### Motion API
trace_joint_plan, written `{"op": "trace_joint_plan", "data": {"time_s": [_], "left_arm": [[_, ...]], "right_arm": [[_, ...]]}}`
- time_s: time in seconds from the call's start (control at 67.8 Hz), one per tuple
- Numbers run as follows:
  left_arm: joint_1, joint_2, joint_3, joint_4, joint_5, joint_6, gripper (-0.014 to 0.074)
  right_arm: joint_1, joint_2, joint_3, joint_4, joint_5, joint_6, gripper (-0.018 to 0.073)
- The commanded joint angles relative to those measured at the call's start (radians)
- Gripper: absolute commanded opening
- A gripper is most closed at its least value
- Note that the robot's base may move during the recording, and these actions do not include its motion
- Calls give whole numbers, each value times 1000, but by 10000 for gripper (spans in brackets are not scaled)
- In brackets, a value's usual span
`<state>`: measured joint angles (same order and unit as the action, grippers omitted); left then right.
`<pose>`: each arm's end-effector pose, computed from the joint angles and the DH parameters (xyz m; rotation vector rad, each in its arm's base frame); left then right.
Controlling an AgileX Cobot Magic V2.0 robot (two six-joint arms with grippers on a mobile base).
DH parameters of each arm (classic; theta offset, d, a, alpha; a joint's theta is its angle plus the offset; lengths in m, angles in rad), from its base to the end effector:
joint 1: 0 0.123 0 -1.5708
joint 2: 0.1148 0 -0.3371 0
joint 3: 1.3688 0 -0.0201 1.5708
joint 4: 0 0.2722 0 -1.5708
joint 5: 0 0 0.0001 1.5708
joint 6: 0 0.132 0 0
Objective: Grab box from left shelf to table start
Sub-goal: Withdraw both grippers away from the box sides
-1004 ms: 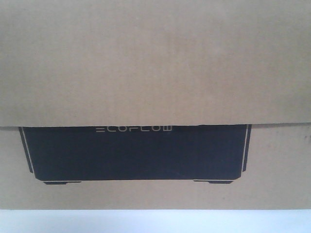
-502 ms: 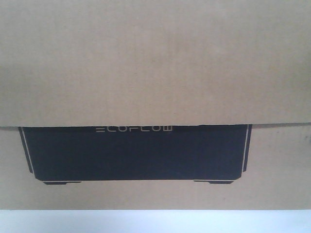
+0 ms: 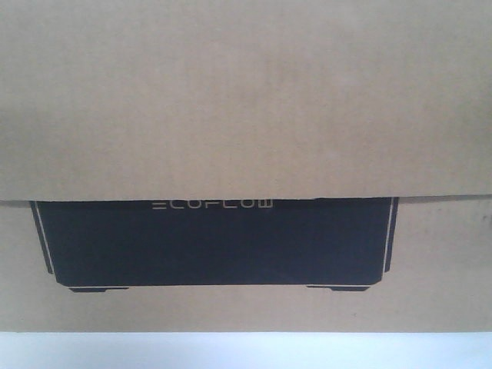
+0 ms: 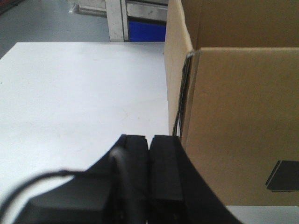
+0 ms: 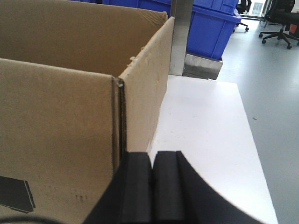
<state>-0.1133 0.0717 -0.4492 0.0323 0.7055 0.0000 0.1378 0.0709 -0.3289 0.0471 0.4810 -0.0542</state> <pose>0.0313 -0.0008 0.2939 0.1100 1.8082 -0.0441 0.0479 0.0096 0.2784 -0.1443 1.7013 0.1119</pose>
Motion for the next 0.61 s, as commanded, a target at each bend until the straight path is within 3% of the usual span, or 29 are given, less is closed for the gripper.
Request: {"op": "trace_joint_plan", "data": {"time_s": [0.0, 0.177, 0.443, 0.487, 0.59], "left_arm": [[-6, -29, 9, -2, -117, -6, -99], [-4, -95, 156, -43, -302, -6, -99], [74, -100, 484, -125, -784, -6, -99], [89, -100, 473, -127, -718, -6, -99], [90, -100, 477, -127, -736, -6, -99]], "right_arm": [[0, 10, -28, -12, -88, -5, 56], [0, 10, -28, -12, -86, -5, 56], [0, 10, -28, -12, -84, -5, 56], [0, 10, -28, -12, -82, -5, 56], [0, 10, -28, -12, -81, -5, 56]]}}
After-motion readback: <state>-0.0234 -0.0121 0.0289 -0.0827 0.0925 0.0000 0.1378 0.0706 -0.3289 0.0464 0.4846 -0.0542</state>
